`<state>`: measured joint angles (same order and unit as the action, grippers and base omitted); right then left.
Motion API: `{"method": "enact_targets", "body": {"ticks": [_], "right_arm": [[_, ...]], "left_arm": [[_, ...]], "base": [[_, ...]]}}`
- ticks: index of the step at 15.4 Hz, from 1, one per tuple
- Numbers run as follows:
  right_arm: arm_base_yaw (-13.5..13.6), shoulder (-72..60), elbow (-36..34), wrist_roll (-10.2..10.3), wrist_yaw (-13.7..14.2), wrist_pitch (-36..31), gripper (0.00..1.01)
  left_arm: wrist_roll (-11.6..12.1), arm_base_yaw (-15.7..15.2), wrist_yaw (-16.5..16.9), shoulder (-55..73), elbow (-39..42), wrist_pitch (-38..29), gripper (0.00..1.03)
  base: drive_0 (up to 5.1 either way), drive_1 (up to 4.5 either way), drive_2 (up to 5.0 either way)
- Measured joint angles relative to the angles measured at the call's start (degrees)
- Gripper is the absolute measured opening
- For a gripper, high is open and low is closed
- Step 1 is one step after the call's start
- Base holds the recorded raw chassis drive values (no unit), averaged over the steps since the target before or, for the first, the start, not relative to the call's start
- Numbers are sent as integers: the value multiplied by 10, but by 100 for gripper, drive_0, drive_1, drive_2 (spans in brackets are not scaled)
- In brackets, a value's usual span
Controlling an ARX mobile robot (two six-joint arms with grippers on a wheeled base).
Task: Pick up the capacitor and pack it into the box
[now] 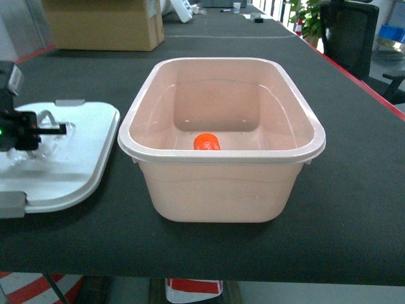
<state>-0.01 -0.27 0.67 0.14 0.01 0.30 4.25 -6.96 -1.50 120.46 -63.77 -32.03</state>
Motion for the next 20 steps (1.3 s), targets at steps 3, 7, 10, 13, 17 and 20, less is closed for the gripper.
{"method": "enact_targets", "body": {"ticks": [3,7,10,13,17,20], "right_arm": [[0,0,0,0,0,0,98],[0,0,0,0,0,0,98],[0,0,0,0,0,0,98],[0,0,0,0,0,0,98],[0,0,0,0,0,0,98],[0,0,0,0,0,0,98]], "left_arm": [[-9,-1,7,-92,1,33,2],[-36,61,-26,-221,2,104,2],[-57,145,-74,-276,1,157,2],[-75,219,-127,-283,-13,180,2],[-124,362,-240,-201,-101,223,2],[-144,401,-282,-149,-155,246,2]], "base": [[0,0,0],[0,0,0],[0,0,0],[0,0,0],[0,0,0],[0,0,0]]}}
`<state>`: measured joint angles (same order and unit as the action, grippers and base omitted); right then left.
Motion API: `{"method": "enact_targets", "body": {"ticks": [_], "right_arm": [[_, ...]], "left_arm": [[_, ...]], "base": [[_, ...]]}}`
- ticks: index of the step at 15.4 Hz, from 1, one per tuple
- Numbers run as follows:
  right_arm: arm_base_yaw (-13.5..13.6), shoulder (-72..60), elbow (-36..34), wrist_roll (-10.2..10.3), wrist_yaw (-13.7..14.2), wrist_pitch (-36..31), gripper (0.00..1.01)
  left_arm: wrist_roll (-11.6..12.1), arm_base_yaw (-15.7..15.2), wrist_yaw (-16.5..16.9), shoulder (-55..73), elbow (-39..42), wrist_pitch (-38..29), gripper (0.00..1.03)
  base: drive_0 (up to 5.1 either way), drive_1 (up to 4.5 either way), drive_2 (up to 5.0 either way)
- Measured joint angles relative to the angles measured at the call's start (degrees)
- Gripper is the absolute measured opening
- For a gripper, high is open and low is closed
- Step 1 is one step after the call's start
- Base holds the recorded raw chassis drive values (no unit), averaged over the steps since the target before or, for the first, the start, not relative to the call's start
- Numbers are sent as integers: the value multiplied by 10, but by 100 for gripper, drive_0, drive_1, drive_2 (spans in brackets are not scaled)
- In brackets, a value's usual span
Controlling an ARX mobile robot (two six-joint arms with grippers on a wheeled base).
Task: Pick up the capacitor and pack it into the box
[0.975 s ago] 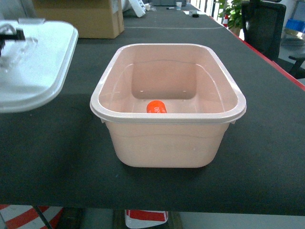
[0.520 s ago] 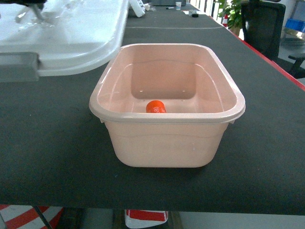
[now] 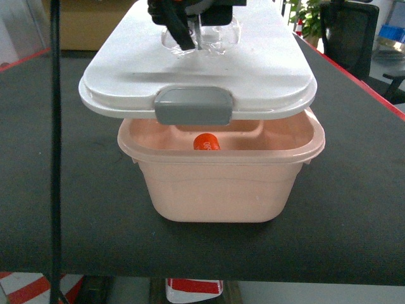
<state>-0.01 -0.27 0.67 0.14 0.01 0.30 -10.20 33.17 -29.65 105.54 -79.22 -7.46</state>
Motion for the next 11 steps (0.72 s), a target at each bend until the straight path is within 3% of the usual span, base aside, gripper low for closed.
{"method": "enact_targets", "body": {"ticks": [7,11], "right_arm": [[0,0,0,0,0,0,98],[0,0,0,0,0,0,98]], "left_arm": [[-45,6,-5,96,-66,37,2],[-48,7,3,105,-73,41,2]], "base": [[0,0,0],[0,0,0]]}}
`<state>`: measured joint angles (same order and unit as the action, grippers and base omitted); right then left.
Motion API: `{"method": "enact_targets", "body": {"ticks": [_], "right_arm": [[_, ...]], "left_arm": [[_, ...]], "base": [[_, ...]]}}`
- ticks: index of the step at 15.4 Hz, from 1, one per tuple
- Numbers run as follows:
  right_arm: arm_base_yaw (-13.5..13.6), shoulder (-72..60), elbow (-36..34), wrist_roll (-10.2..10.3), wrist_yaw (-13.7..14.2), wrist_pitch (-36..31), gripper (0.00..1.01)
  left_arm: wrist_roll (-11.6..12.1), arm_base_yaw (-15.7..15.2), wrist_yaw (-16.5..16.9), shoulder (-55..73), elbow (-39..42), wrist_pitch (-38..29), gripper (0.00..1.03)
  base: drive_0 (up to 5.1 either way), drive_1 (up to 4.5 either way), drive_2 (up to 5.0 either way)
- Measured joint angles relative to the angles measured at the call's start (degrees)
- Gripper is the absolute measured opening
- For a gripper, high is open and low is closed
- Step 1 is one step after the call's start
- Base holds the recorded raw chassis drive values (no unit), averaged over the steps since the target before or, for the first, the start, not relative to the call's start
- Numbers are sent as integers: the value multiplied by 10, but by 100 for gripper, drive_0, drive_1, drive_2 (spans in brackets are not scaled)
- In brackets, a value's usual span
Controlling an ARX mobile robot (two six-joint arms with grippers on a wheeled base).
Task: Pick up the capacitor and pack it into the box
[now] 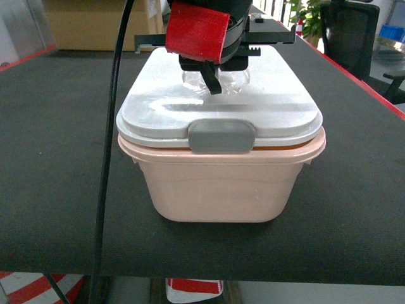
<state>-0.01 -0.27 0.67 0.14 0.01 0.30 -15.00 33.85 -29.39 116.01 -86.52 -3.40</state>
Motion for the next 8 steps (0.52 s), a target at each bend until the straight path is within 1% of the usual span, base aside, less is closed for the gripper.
{"method": "enact_targets", "body": {"ticks": [4,6,7,8], "right_arm": [[0,0,0,0,0,0,98],[0,0,0,0,0,0,98],[0,0,0,0,0,0,98],[0,0,0,0,0,0,98]], "left_arm": [[5,2,-2,-2,15,0,2],[14,2,5,-6,16,0,2],[15,2,10,-6,18,0,2],[15,2,16,-10,23,0,7]], "base": [[0,0,0],[0,0,0],[0,0,0],[0,0,0]]}}
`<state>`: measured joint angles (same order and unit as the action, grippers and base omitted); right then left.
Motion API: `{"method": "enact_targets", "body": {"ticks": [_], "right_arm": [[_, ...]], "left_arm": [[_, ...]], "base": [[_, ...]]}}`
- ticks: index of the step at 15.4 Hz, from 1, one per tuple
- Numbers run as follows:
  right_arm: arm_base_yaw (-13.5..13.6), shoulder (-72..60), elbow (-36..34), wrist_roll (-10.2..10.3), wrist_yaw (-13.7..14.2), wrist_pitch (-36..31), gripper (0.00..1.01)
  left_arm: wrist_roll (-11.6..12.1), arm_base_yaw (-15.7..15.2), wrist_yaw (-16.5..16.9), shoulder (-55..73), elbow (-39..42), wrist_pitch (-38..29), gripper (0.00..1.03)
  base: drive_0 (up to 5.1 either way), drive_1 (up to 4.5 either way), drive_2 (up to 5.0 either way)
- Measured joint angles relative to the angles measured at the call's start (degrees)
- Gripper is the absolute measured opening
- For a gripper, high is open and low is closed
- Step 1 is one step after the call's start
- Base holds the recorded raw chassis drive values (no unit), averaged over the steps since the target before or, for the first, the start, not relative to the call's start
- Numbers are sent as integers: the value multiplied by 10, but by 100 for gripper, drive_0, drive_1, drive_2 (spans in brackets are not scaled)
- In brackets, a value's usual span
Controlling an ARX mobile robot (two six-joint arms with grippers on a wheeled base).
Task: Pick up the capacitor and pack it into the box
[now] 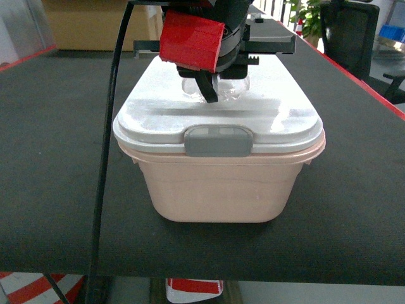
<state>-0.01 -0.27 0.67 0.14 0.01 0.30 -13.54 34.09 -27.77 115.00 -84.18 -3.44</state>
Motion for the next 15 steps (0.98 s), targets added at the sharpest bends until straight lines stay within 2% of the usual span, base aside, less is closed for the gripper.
{"method": "enact_targets", "body": {"ticks": [3,4,5,6,7,8,10,11,12,13,14,15], "right_arm": [[0,0,0,0,0,0,98],[0,0,0,0,0,0,98],[0,0,0,0,0,0,98],[0,0,0,0,0,0,98],[0,0,0,0,0,0,98],[0,0,0,0,0,0,98],[0,0,0,0,0,0,98],[0,0,0,0,0,0,98],[0,0,0,0,0,0,98],[0,0,0,0,0,0,98],[0,0,0,0,0,0,98],[0,0,0,0,0,0,98]], "left_arm": [[-2,-2,11,-29,20,-50,39],[-11,-4,27,-47,32,-97,50],[-8,-6,44,-71,52,-163,61],[14,-10,56,-109,83,-237,73],[45,-12,41,-159,127,-299,86],[86,-19,40,-220,186,-351,98],[172,-32,40,-359,338,-430,98],[250,-61,66,-540,532,-419,98],[243,-86,68,-622,609,-379,98],[211,-128,75,-701,673,-322,98],[178,-156,72,-749,715,-299,98],[158,-155,75,-753,716,-305,98]], "base": [[0,0,0],[0,0,0],[0,0,0],[0,0,0],[0,0,0],[0,0,0],[0,0,0],[0,0,0],[0,0,0],[0,0,0],[0,0,0],[0,0,0]]}}
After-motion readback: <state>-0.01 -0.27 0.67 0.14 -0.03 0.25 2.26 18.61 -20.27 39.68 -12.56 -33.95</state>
